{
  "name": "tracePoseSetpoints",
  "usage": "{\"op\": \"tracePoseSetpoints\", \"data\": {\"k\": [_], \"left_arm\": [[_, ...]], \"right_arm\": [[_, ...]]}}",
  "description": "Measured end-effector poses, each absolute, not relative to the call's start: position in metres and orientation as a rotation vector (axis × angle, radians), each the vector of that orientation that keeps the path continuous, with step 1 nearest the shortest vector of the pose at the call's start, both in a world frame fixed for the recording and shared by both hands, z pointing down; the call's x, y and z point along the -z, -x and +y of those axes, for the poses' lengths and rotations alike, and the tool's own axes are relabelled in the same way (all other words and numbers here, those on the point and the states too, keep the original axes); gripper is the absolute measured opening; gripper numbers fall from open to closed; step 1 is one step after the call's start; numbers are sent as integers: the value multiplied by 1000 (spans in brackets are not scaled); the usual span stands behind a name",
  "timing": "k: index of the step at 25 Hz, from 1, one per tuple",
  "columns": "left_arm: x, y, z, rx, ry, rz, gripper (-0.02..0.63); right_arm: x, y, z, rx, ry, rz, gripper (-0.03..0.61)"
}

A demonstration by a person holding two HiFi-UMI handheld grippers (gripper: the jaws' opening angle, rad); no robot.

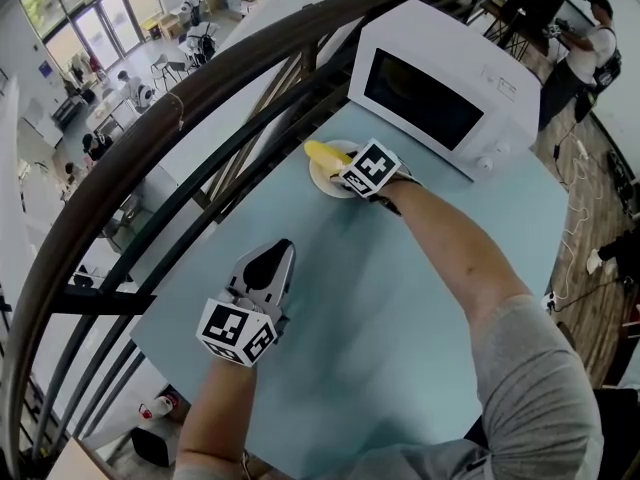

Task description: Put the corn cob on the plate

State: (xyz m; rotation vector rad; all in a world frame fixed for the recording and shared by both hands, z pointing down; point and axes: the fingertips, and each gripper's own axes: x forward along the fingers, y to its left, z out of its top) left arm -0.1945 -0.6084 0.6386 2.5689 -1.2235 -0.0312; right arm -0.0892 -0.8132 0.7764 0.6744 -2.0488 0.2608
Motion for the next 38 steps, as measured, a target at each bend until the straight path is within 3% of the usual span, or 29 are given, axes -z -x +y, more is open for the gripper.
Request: {"op": "tracePoseSetpoints", "data": {"k": [18,33,38], "left_arm": [[-617,197,-595,37,-2575,-1256,37],[-562,197,-494,4,-2521,-1303,37],[-531,190,-447,11,-2516,-1292,37]], "right_arm": [[-730,82,-798,-233,-712,-2132,325],[-645,34,-668,-406,-790,-2293,324],[-598,21,-608,-472,-840,-2396,242]]}}
